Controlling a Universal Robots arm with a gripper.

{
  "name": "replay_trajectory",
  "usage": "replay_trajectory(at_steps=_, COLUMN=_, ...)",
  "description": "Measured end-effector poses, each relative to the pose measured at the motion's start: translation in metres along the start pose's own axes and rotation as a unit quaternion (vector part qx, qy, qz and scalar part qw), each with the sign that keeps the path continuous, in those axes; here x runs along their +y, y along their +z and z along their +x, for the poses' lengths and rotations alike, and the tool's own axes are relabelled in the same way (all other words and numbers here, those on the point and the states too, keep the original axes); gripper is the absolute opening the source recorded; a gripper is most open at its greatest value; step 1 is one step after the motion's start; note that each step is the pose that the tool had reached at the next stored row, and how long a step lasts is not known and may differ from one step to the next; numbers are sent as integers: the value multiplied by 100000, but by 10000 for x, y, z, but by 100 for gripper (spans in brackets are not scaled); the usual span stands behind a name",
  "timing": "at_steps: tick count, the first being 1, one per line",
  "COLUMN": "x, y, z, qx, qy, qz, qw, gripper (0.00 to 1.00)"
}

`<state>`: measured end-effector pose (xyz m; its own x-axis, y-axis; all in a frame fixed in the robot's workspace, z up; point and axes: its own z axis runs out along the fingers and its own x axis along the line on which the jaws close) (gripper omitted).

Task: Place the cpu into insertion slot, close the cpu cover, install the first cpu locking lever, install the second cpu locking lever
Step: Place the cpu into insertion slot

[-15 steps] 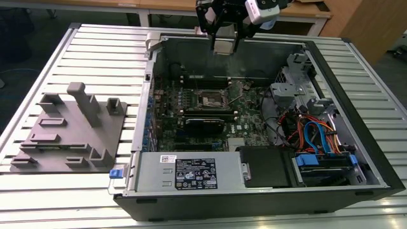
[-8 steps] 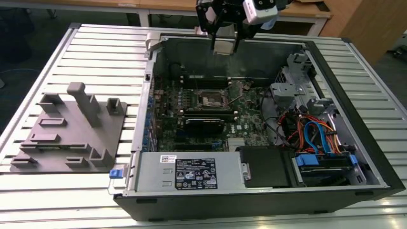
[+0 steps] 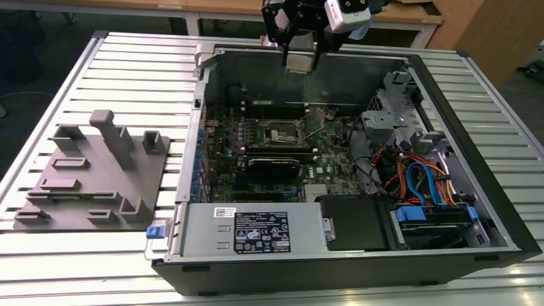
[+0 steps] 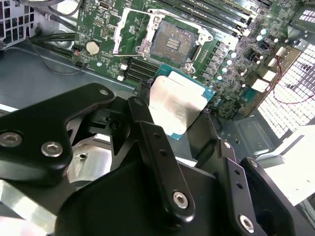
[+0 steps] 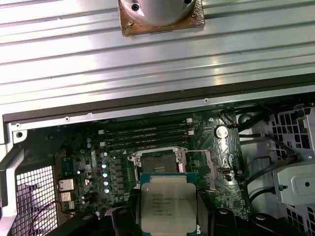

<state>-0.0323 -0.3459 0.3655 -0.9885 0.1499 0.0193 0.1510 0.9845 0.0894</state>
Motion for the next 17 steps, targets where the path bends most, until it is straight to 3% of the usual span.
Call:
replay_trajectory(at_steps=10, x=0, y=0, z=1, qx=-43, qy=491, qz=-7, qw=99999, gripper=54)
replay_trajectory(at_steps=17, x=-1, y=7, z=2, qx=-376, qy=4218, qz=-75, qw=99910, gripper=54)
